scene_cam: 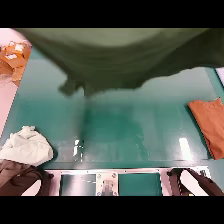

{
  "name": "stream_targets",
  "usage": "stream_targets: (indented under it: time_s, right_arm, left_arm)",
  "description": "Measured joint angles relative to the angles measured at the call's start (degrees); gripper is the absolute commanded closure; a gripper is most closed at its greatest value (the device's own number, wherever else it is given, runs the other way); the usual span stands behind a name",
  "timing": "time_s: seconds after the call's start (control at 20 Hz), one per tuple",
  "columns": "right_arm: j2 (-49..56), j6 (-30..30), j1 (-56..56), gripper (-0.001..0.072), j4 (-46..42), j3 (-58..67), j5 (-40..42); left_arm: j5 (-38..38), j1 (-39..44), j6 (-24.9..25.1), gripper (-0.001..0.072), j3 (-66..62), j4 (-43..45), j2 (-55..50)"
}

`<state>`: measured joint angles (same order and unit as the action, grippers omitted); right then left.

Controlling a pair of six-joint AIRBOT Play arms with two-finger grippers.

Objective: Fold the shirts.

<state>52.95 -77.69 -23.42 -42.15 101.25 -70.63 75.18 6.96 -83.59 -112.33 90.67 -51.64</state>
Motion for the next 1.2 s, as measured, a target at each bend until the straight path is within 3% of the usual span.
stream_targets:
  time_s: [0.3,0.6,0.7,0.85,0.9,0.95,1.1,1.2]
  right_arm:
    - [3.41,-0.09,5.9,0.0686,-1.62,-15.5,4.44]
    - [21.22,1.42,17.49,0.0682,-2.05,-31.67,17.84]
    - [27.67,1.51,19.67,0.0533,-1.79,-33.07,21.44]
    - [32.74,1.49,19.21,0.0512,-1.81,-32.94,23.3]
    - [33.03,1.29,17.84,0.0514,-2.1,-32.41,22.47]
    - [32.76,0.5,15.89,0.0516,-2.64,-31.98,20.7]
    - [28.76,-2.8,9.9,0.0511,-6.84,-32.11,13.31]
    - [23.85,-6.45,7.15,0.0375,-11.69,-35.21,8.63]
  left_arm:
    - [1.38,0.0,-1.66,0.0688,18.12,0.85,-3.13]
    - [-14.62,0.0,-1.66,0.0688,42.66,-4.98,-16.0]
    - [-19.41,-0.02,-1.62,0.0687,45.59,-5.95,-21.97]
    - [-24.28,-0.02,-1.42,0.0682,46.38,-6.14,-29.57]
    - [-24.96,0.0,-1.4,0.0465,45.99,-5.4,-31.08]
    - [-25.42,-0.02,-1.4,0.0328,45.11,-4.44,-32.2]
    - [-23.96,-0.5,-1.4,0.0328,41.4,-2.16,-34.03]
    - [-20.37,-1.29,-0.31,0.0328,38.34,-1.7,-34.64]
